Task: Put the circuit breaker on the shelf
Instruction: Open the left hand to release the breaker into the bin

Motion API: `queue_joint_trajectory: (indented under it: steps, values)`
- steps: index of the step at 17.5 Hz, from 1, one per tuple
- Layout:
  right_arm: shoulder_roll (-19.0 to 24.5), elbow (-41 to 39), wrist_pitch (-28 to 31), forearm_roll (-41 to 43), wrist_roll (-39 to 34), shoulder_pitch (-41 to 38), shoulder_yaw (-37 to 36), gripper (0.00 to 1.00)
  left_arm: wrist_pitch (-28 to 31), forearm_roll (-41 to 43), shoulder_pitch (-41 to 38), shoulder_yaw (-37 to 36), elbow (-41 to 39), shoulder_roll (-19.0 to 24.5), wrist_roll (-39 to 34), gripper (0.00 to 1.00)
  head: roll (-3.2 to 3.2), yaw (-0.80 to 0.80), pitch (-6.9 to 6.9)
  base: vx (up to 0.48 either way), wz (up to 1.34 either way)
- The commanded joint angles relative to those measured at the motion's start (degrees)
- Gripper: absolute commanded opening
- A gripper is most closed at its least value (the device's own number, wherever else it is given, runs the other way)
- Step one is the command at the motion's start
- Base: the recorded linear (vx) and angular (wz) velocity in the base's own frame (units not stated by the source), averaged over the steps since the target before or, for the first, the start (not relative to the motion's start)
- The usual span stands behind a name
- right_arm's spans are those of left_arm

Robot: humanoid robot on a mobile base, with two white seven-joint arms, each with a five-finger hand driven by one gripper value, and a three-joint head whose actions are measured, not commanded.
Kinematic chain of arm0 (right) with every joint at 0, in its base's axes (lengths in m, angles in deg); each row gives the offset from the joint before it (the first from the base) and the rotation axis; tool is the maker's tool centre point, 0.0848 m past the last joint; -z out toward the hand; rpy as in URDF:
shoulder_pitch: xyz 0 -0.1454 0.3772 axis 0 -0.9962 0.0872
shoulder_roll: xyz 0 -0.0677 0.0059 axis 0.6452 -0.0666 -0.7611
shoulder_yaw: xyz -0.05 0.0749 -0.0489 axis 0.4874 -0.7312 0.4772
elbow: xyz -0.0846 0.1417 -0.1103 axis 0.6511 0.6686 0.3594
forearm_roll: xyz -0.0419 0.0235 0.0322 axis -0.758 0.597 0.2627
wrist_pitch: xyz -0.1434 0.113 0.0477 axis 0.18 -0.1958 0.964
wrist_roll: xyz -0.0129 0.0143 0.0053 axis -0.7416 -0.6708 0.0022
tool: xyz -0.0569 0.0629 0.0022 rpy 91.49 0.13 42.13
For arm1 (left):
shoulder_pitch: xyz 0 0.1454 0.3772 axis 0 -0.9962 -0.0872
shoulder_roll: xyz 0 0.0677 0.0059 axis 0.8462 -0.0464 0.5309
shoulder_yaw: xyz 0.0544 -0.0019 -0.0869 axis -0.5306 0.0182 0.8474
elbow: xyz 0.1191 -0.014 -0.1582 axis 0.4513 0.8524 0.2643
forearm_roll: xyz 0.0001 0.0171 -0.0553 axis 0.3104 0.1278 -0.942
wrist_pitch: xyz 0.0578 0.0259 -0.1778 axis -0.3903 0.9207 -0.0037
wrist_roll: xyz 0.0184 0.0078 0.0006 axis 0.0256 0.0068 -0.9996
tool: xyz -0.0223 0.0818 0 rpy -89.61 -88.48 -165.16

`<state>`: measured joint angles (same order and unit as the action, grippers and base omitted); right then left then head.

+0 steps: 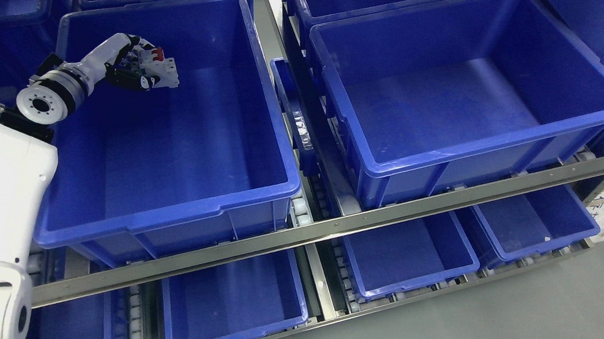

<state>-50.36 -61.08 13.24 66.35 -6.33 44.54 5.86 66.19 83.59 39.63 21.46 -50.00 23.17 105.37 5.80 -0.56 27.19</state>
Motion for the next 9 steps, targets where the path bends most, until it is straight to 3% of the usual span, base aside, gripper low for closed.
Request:
queue_joint_trajectory:
  steps: [1, 5, 9]
  values:
    - [-1.0, 0.0, 0.67, -0.01, 0.13, 0.0, 1.14, 1.0, -0.01, 0.02, 1.11, -1.3, 4.43, -0.14, -1.93, 0.8, 0.0, 0.0, 0.0, 0.0, 0.0]
    - [-1.0, 0.0, 0.67, -0.01, 0.22, 0.0, 1.14, 1.0, -0.01, 0.02, 1.2, -1.83, 4.6, -0.58, -1.94, 0.99, 0.0, 0.0, 0.0, 0.0, 0.0]
    - [-1.0, 0.0, 0.67, -0.01, 0.13, 0.0, 1.14, 1.0, -0.01, -0.42, 1.72, -0.26, 4.34, -1.37, -2.72, 0.99, 0.0, 0.0, 0.0, 0.0, 0.0]
